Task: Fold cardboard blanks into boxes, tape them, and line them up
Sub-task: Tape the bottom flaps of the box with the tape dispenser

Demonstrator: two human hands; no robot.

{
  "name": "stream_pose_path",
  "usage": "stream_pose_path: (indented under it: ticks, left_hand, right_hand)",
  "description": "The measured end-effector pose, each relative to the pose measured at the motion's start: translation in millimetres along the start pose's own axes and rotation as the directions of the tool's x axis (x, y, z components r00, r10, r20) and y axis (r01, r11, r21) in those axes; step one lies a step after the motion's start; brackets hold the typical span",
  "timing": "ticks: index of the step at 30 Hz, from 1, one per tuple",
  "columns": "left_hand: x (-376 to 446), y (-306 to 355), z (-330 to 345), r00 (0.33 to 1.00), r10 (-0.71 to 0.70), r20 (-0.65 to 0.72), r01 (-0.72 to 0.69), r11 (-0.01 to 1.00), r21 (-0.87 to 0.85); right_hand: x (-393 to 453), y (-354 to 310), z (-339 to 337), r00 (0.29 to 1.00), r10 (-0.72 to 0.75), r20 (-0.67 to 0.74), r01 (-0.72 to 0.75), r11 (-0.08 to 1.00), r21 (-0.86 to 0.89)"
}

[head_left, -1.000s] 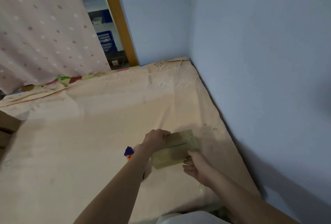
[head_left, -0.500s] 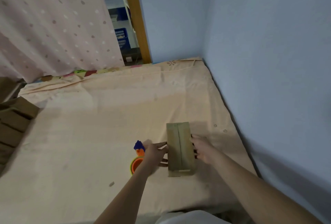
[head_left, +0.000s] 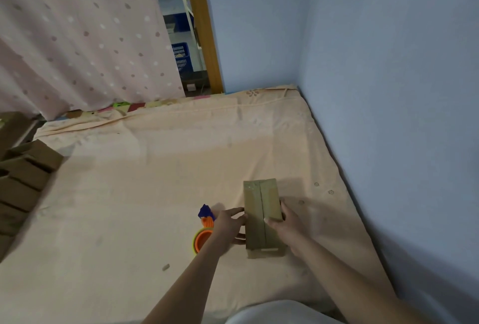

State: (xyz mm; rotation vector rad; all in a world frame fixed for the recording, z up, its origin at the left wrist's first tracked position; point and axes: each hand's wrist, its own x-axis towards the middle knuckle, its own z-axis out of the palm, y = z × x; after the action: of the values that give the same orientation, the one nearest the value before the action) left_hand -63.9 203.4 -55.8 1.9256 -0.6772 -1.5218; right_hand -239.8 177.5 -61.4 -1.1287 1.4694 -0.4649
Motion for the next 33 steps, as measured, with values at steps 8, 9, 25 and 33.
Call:
stream_pose_path:
  ticks: [8,9,25,33]
  left_hand:
    - [3.7,-1.6,-1.1,0.999,0.049,0.009,-0.050,0.993,0.103]
    - [3.6,-2.1,-1.6,0.998,0.058,0.002,-0.058,0.990,0.128]
    - [18.4,-7.5,-15.8,0.993,0.093,-0.076,-0.071,0.964,0.258]
    - [19.5,-36.0,-38.0,0.952,0.062,-0.301,0.120,0.828,0.547]
  right_hand:
    - [7.8,6.4,0.3,0.999,0.030,-0.025,-0.031,0.999,-0.041]
    - [8.8,7.4,0.8,0.999,0.035,-0.029,-0.036,0.999,-0.035]
    - [7.5,-2.0,4.3,0.988,0.113,-0.104,-0.117,0.992,-0.037]
    - [3.9,-8.4,5.9,0.992,0.056,-0.113,-0.062,0.997,-0.045]
